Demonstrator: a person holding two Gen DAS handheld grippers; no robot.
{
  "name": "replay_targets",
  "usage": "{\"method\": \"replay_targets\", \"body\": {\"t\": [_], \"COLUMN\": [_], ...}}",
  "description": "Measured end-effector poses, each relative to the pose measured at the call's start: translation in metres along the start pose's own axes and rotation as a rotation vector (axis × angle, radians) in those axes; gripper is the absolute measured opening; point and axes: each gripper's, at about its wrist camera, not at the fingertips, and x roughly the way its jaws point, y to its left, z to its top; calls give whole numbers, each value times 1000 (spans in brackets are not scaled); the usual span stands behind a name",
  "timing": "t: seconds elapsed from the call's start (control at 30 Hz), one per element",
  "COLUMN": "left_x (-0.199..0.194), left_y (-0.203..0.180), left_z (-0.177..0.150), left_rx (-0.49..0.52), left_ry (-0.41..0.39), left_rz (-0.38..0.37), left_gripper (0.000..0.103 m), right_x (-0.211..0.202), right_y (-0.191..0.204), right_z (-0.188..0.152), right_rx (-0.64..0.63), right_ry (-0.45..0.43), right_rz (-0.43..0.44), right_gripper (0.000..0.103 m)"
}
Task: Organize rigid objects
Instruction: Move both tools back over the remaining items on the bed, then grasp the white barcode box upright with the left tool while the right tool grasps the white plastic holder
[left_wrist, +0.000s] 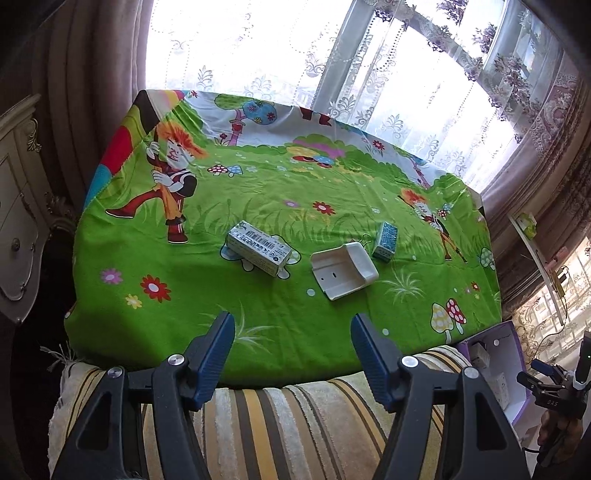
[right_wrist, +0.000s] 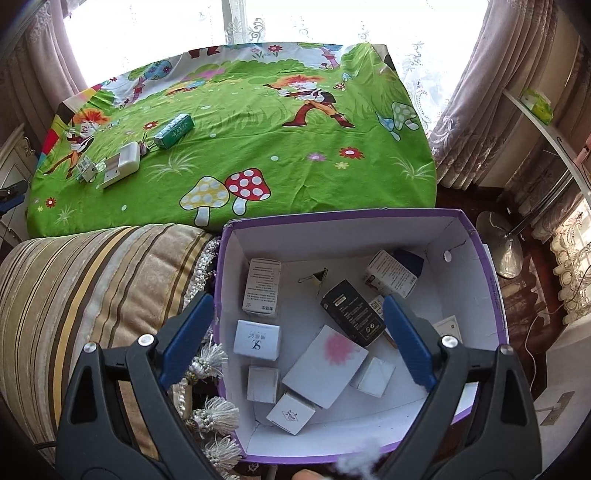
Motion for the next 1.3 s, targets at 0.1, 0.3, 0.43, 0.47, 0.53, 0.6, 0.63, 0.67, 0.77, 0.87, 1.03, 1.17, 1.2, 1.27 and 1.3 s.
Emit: {"method": "replay_targets", "body": {"t": [0.1,0.3,0.43,0.47,0.53,0.6,0.63,0.67,0.77,0.87,1.03,1.17,1.2,1.27,1.3], "left_x": [10,39,63,69,81,92,98,103,118,130,149,153,153,155,156], "left_y": [3,5,17,20,25,31,35,38,44,49,49,38,35,33,33], "left_z": [9,27,37,39,45,50,53,55,62,67,68,71,72,73,73], "left_rx": [-3,-40,-154,-180,-226,-283,-314,-339,-380,-400,-387,-294,-268,-244,-245], "left_ry": [10,59,122,133,146,162,170,175,177,187,223,199,194,189,190], "left_rz": [19,35,38,41,58,75,80,88,131,166,212,229,236,226,212], "left_gripper": [66,66,66,66,66,66,66,66,66,66,66,66,66,65,62], "right_x": [1,9,17,19,24,29,31,34,43,51,65,79,83,89,93], "right_y": [15,49,70,76,88,100,106,112,130,148,174,191,195,203,207], "right_z": [11,33,47,51,59,66,70,74,85,95,113,126,129,133,134], "right_rx": [-31,-104,-140,-150,-171,-192,-204,-214,-243,-271,-291,-281,-282,-289,-294], "right_ry": [-9,-25,-25,-26,-24,-26,-26,-27,-23,-23,-25,-16,-14,-12,-10], "right_rz": [12,36,50,57,72,82,87,94,109,123,152,186,193,193,189], "right_gripper": [94,94,94,94,94,94,94,94,94,94,94,94,94,94,94]}}
